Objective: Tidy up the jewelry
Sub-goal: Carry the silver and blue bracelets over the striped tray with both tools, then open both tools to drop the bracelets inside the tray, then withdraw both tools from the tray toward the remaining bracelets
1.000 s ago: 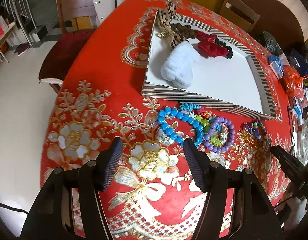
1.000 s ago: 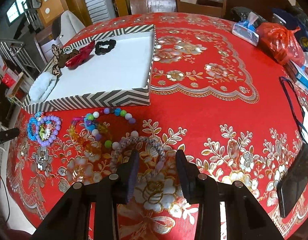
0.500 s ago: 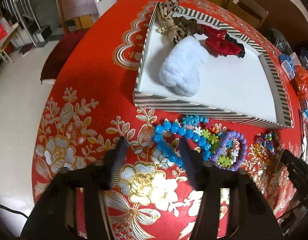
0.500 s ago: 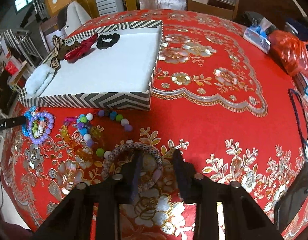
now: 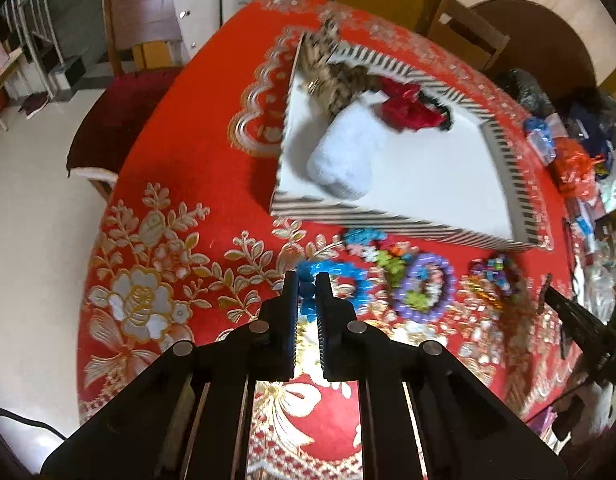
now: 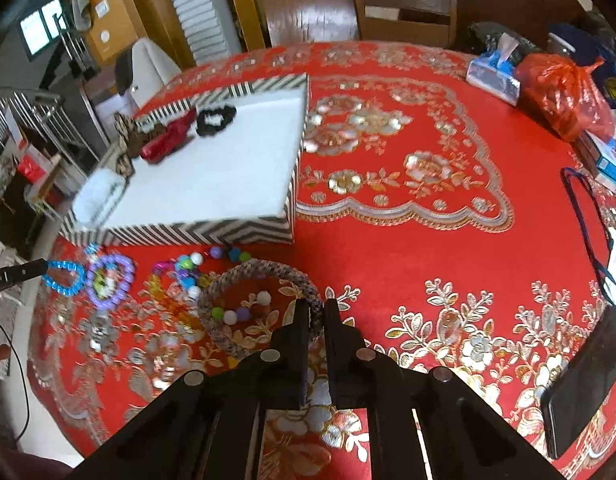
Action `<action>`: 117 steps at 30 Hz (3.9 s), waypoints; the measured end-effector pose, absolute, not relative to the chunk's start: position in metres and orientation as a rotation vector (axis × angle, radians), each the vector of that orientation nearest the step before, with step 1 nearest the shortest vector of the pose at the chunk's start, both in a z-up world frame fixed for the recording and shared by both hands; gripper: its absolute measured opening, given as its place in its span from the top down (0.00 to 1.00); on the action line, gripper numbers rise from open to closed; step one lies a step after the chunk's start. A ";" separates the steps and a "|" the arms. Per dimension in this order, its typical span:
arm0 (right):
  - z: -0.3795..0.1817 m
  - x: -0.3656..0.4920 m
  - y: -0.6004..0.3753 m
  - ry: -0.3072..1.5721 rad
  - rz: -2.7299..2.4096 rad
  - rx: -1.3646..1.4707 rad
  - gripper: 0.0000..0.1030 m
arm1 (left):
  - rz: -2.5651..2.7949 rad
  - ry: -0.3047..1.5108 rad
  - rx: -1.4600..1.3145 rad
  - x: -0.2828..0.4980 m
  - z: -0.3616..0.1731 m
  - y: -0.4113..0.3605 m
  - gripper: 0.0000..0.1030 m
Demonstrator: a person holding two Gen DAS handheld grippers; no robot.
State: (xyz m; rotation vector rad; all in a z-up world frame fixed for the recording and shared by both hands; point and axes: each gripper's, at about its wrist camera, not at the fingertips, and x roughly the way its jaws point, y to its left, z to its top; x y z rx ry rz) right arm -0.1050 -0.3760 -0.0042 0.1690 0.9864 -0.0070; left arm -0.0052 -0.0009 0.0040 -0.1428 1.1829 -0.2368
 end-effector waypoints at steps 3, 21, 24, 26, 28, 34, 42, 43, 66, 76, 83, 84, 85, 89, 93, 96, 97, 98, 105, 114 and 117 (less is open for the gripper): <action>0.008 -0.110 -0.375 0.958 0.003 0.200 0.93 | -0.262 1.148 -0.131 -0.011 0.025 0.002 0.93; 0.056 -0.084 -0.340 0.858 0.087 0.182 0.93 | -0.455 1.034 -0.076 0.013 0.115 -0.031 0.93; 0.057 -0.072 -0.335 0.864 0.098 0.166 0.93 | -0.475 1.029 -0.069 0.023 0.119 -0.043 0.93; 0.056 -0.063 -0.332 0.872 0.107 0.160 0.93 | -0.487 1.031 -0.062 0.028 0.119 -0.053 0.93; 0.053 -0.053 -0.330 0.883 0.112 0.154 0.93 | -0.503 1.037 -0.054 0.034 0.115 -0.067 0.93; 0.037 -0.012 -0.328 0.945 0.125 0.134 0.93 | -0.525 1.081 -0.031 0.057 0.090 -0.111 0.93; 0.016 0.051 -0.327 1.028 0.116 0.087 0.93 | -0.425 1.173 -0.013 0.103 0.032 -0.125 0.93; 0.013 0.065 -0.329 1.043 0.113 0.081 0.93 | -0.398 1.185 -0.007 0.107 0.025 -0.120 0.93; -0.004 0.147 -0.341 1.102 0.039 0.018 0.75 | -0.292 1.176 -0.017 0.117 0.014 -0.095 0.50; 0.042 0.045 -0.325 0.958 0.135 0.182 0.74 | -0.264 1.080 0.048 0.088 0.041 -0.093 0.50; 0.049 -0.015 -0.304 0.939 0.140 0.196 0.71 | -0.237 1.030 0.071 0.058 0.050 -0.082 0.50; 0.049 -0.019 -0.305 0.937 0.138 0.199 0.70 | -0.234 1.026 0.075 0.053 0.051 -0.080 0.50; 0.050 -0.027 -0.304 0.936 0.137 0.203 0.68 | -0.231 1.022 0.076 0.049 0.052 -0.078 0.50; 0.051 -0.053 -0.299 0.933 0.129 0.202 0.68 | -0.228 1.012 0.083 0.033 0.054 -0.071 0.50; 0.048 -0.075 -0.301 0.938 0.109 0.206 0.68 | -0.233 1.001 0.077 0.018 0.058 -0.062 0.50; 0.040 -0.089 -0.303 0.959 0.087 0.200 0.68 | -0.238 1.016 0.031 0.011 0.059 -0.048 0.44; 0.036 -0.092 -0.303 0.967 0.081 0.202 0.68 | -0.240 1.020 0.012 0.009 0.059 -0.042 0.43; 0.033 -0.097 -0.304 0.975 0.077 0.208 0.68 | -0.241 1.024 -0.001 0.007 0.059 -0.038 0.42; 0.009 -0.119 -0.310 1.010 0.057 0.245 0.68 | -0.237 1.069 -0.043 -0.009 0.045 -0.016 0.41; -0.007 -0.126 -0.326 1.013 0.022 0.283 0.68 | -0.275 1.110 -0.042 -0.024 0.029 -0.017 0.41; -0.007 -0.123 -0.324 1.011 0.027 0.269 0.68 | -0.282 1.112 -0.037 -0.025 0.028 -0.019 0.41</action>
